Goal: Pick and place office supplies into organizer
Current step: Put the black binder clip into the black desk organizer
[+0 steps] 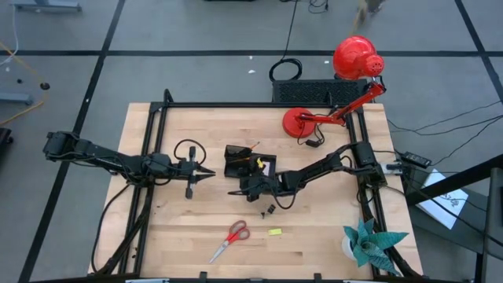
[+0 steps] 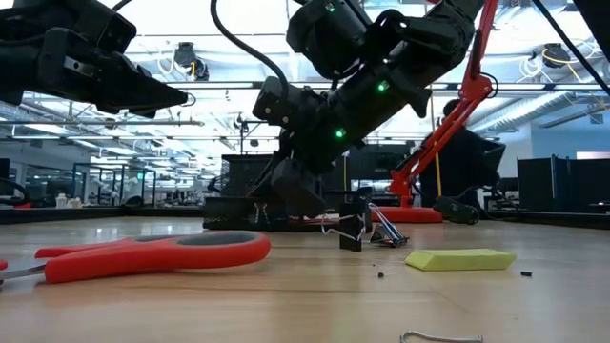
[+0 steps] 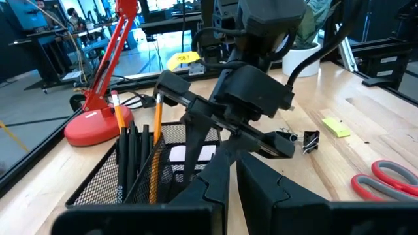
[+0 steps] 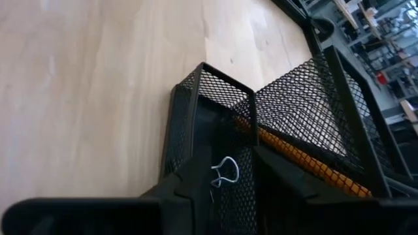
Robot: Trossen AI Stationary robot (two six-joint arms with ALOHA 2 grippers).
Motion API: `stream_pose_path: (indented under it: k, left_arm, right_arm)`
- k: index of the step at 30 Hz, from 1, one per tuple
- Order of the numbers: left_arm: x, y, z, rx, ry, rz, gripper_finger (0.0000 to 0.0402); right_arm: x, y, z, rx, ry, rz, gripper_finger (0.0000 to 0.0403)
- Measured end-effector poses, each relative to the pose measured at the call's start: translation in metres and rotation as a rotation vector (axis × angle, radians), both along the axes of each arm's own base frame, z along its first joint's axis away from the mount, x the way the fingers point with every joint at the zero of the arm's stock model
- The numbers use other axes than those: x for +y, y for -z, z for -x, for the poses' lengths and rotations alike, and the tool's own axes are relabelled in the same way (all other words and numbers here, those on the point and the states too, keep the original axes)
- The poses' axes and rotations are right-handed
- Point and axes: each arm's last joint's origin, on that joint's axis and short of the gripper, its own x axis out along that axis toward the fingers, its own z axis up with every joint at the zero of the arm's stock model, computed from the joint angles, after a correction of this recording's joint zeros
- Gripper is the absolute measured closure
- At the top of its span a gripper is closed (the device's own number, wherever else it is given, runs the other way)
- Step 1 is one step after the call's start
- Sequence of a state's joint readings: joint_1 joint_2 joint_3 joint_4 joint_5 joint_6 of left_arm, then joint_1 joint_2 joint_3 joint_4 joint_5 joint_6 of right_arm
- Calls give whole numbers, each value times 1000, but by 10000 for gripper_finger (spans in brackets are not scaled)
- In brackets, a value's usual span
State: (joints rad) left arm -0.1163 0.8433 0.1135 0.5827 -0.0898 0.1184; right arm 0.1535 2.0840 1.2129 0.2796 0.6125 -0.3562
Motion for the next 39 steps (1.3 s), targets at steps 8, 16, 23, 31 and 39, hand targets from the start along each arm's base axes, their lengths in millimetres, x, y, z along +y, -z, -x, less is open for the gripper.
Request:
stream_pose_path:
  k: [8, 16, 23, 31, 39]
  left_arm:
    - [0, 1, 0, 7, -1, 8, 364]
    - [0, 1, 0, 12, -3, 17, 364]
    - [0, 1, 0, 13, -2, 17, 364]
    - [0, 2, 0, 26, -2, 16, 364]
    - [0, 4, 1, 42, -1, 7, 364]
  right_arm:
    - [17, -45, 9, -87, -21, 24, 287]
    - [38, -116, 45, -69, -329, -196, 294]
    - [17, -111, 64, 213, -542, -567, 310]
    - [11, -78, 62, 395, -599, -702, 311]
    - [2, -58, 57, 456, -581, -725, 311]
